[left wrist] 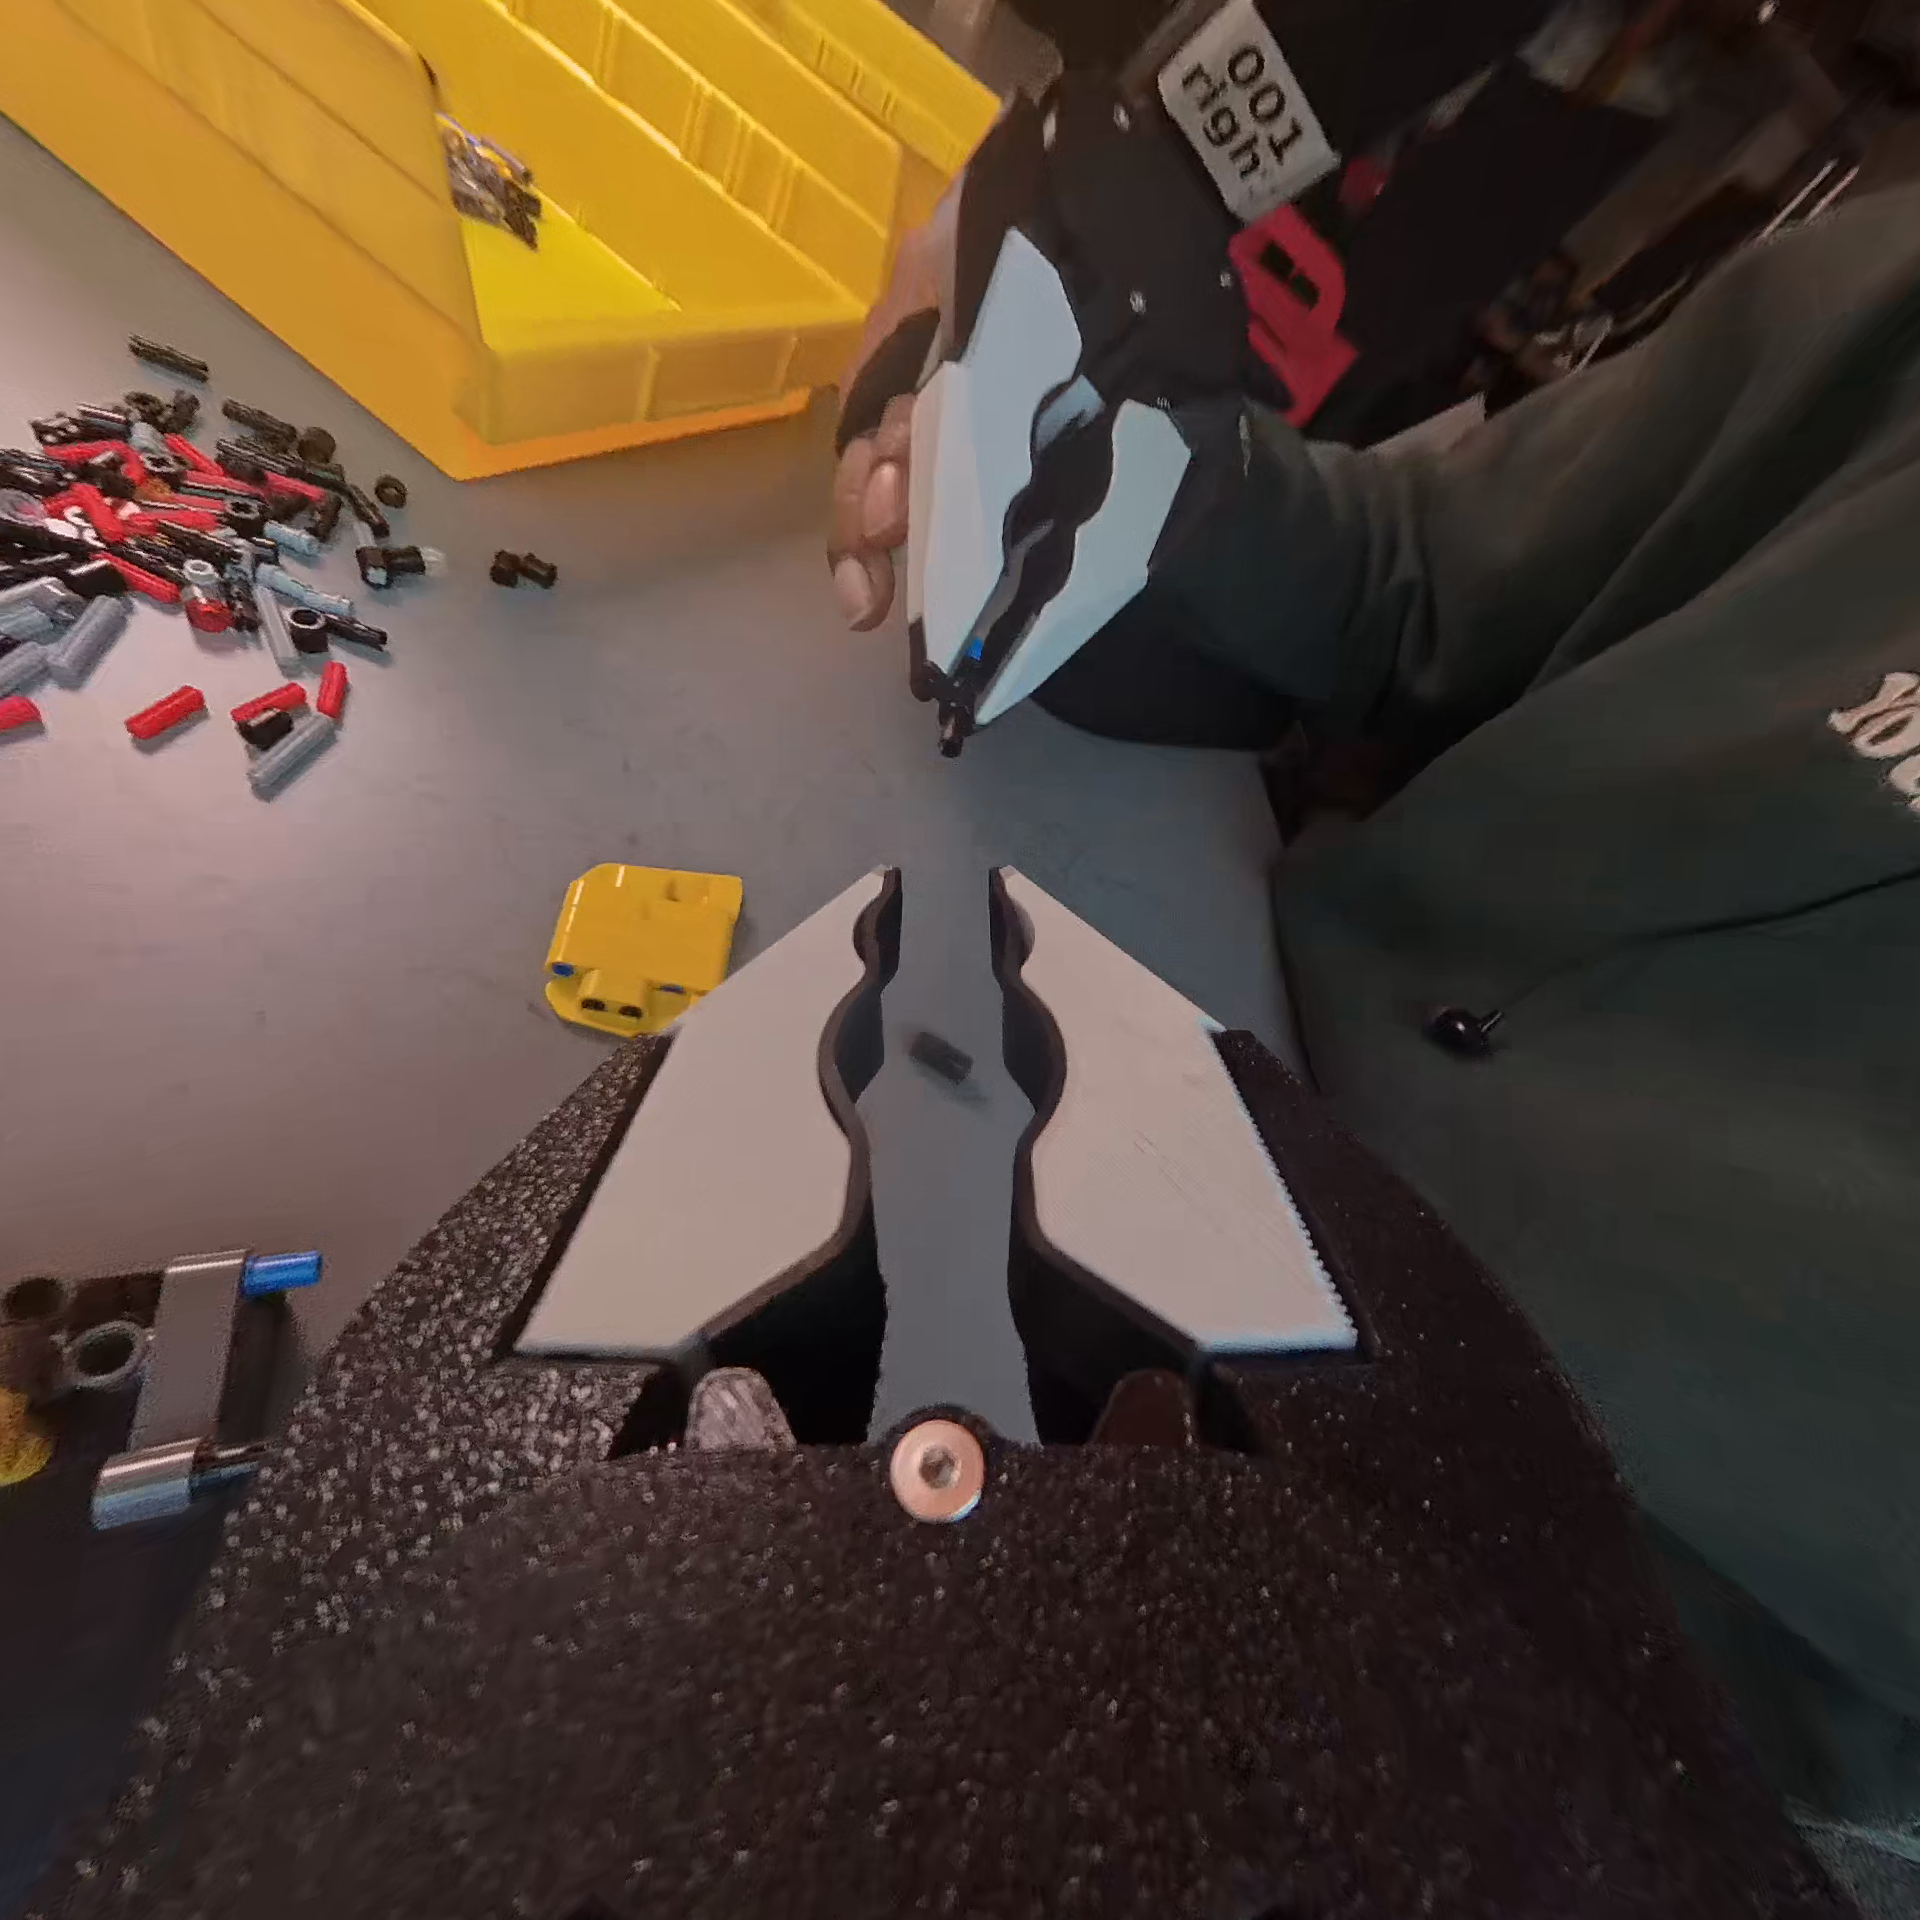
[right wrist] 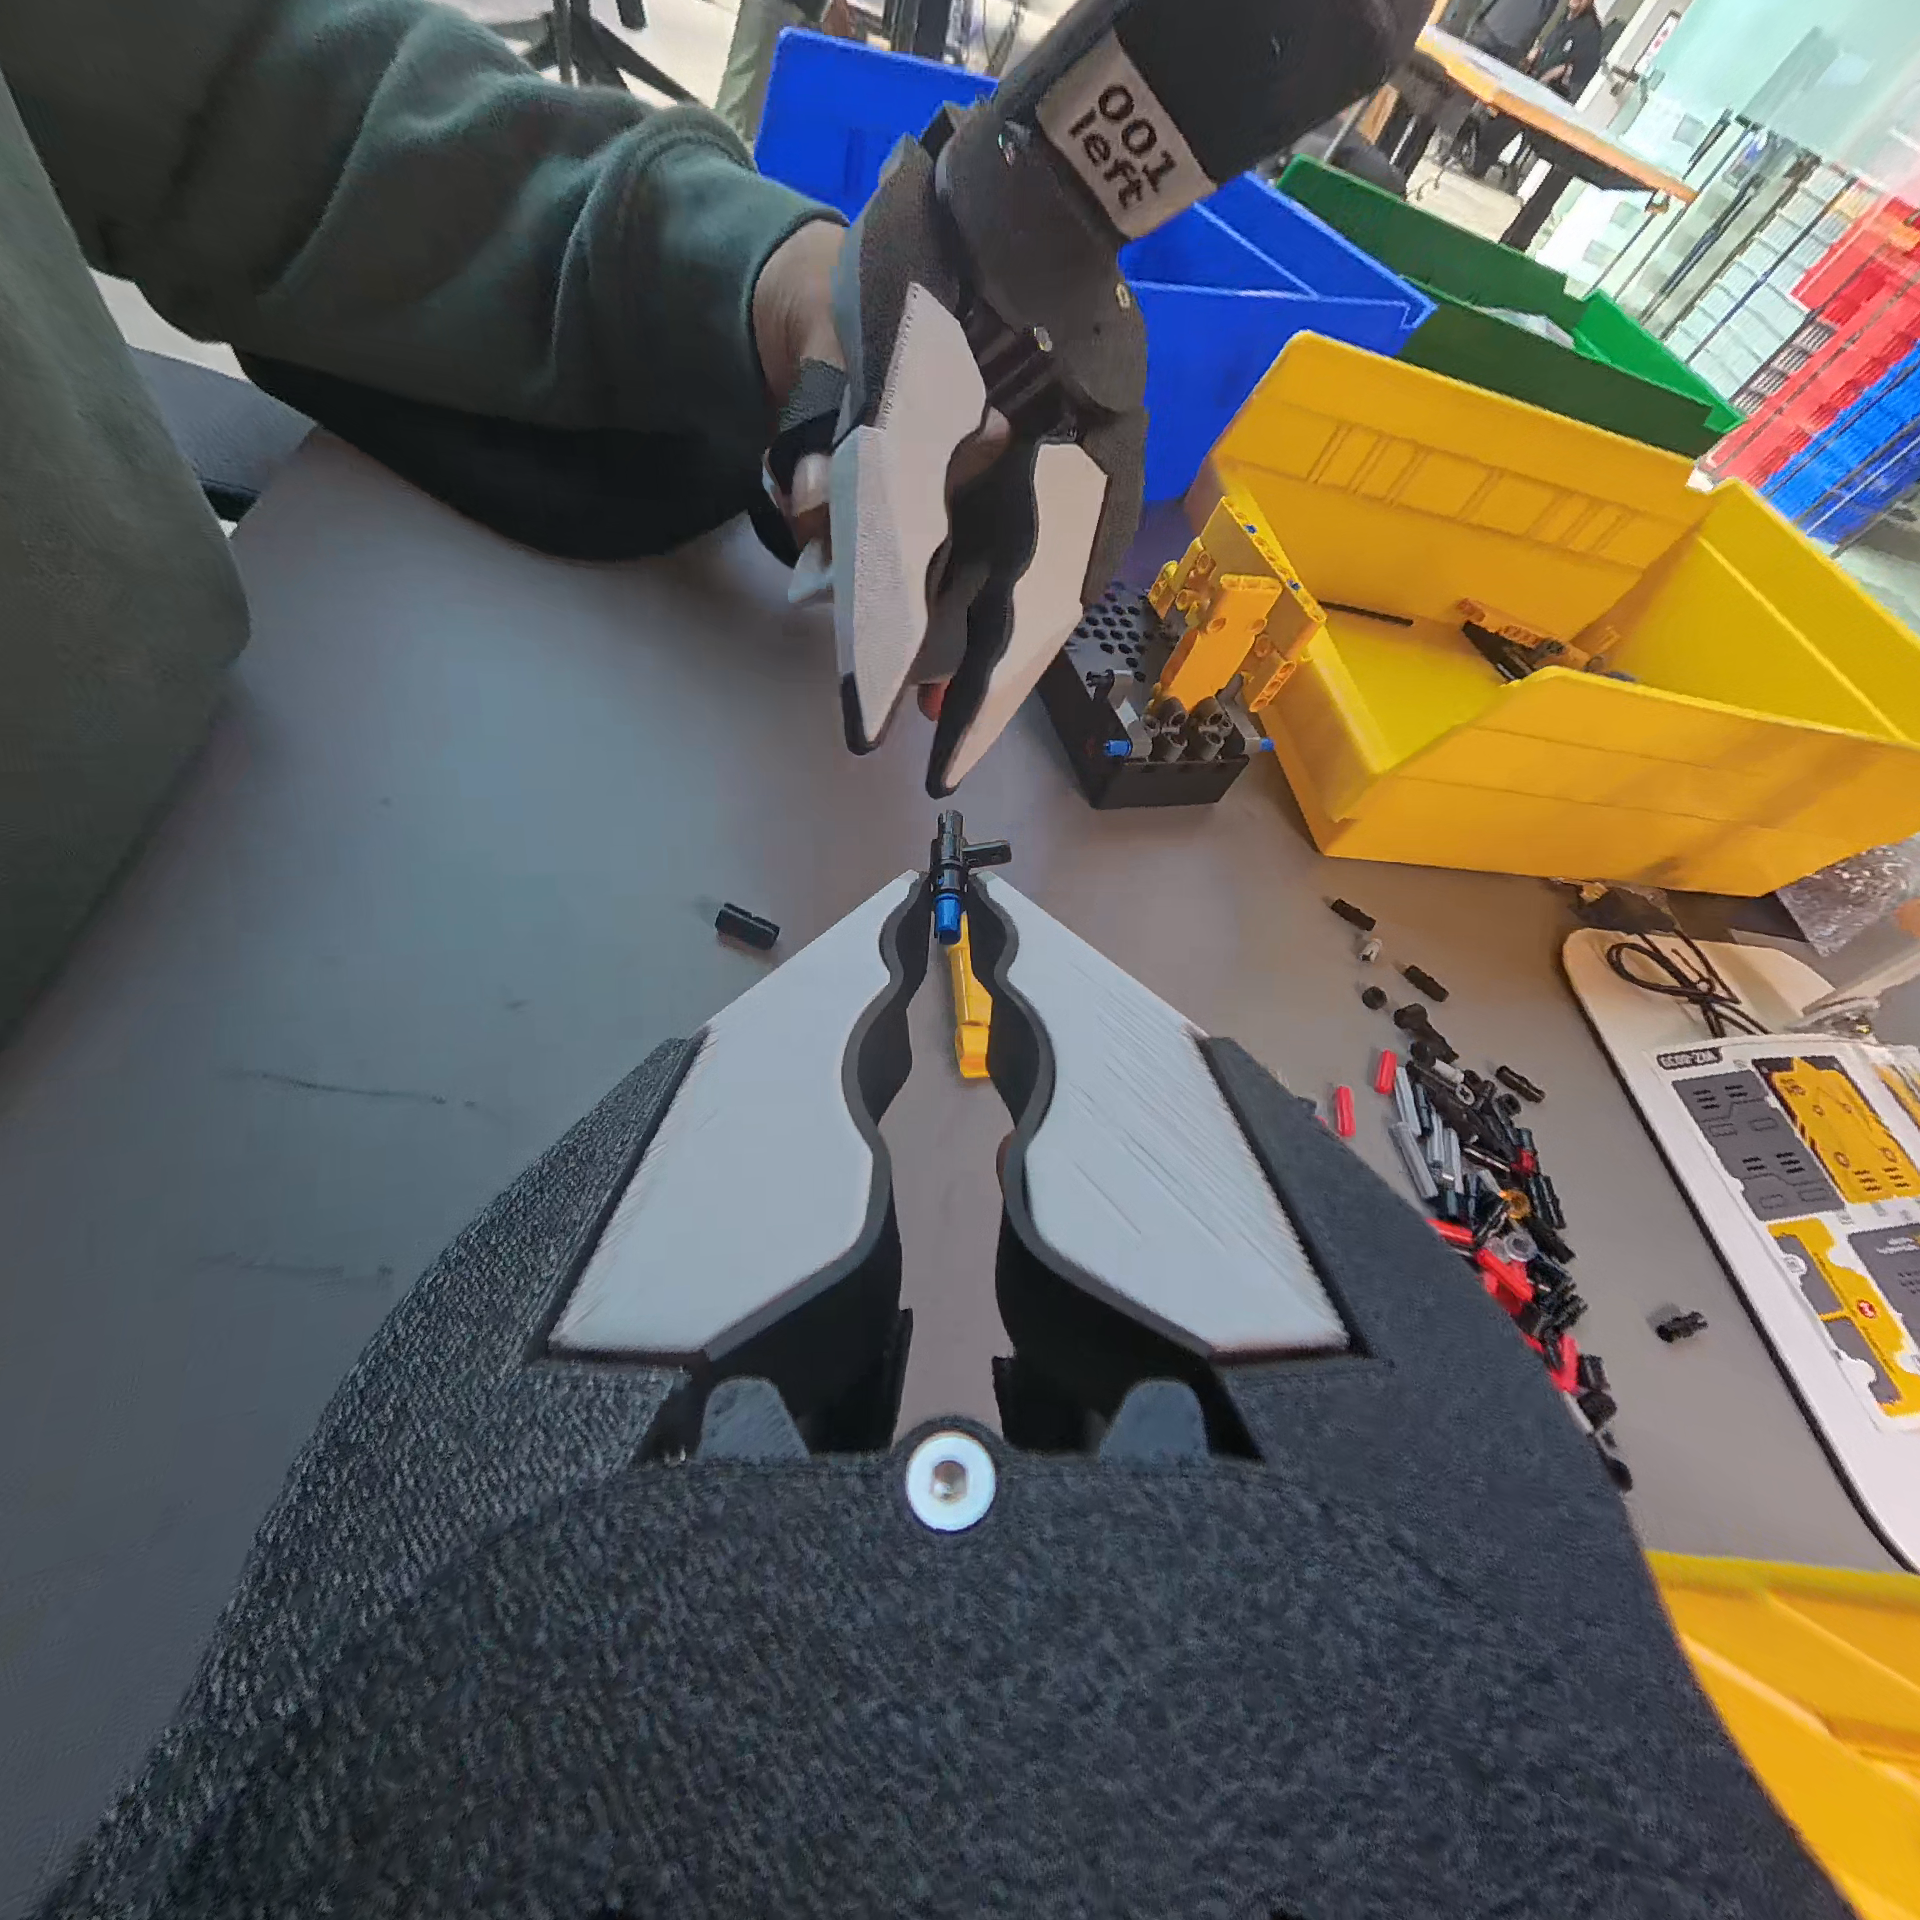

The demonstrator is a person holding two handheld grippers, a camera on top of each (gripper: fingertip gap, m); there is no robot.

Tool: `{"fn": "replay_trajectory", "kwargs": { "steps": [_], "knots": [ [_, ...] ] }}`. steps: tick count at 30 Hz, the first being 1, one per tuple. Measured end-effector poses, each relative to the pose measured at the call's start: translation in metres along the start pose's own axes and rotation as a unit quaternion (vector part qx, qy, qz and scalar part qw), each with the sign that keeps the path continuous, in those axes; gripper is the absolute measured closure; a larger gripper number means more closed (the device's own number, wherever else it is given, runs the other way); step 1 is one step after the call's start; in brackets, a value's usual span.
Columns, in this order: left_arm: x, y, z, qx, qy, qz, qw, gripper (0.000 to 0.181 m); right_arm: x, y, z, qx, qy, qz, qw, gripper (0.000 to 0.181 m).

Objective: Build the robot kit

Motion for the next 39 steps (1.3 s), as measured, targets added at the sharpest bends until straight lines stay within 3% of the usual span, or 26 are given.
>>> {"fn": "replay_trajectory", "kwargs": {
  "steps": [6,13,25,30,39],
  "knots": [
    [0.025,0.021,-0.010,0.072,-0.027,0.134,0.988,0.163,0.008,0.018,0.003,0.003,-0.022,0.059,0.998,0.175],
    [0.038,0.033,-0.014,0.160,-0.086,0.213,0.960,0.160,0.014,0.029,0.006,0.006,-0.036,0.099,0.994,0.175],
    [0.038,0.033,-0.009,0.135,-0.103,0.210,0.963,0.173,0.021,0.032,0.018,0.009,-0.077,0.114,0.990,0.175],
    [0.040,0.031,-0.009,0.190,-0.138,0.203,0.951,0.175,0.023,0.030,0.018,0.018,-0.080,0.101,0.991,0.175],
    [0.031,0.011,-0.018,0.274,-0.182,0.117,0.937,0.175,0.016,0.024,0.007,0.052,-0.055,0.054,0.996,0.175]
  ]
}}
Point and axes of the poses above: each gripper's, where its closed fingertips meet, x out along the fingers, y out of its underside, z = x × y across the jaws, the point moved 9 cm from there along -x, back along the fingers, and after that the axes turned 1 degree about -z, right-handed, at the moved point
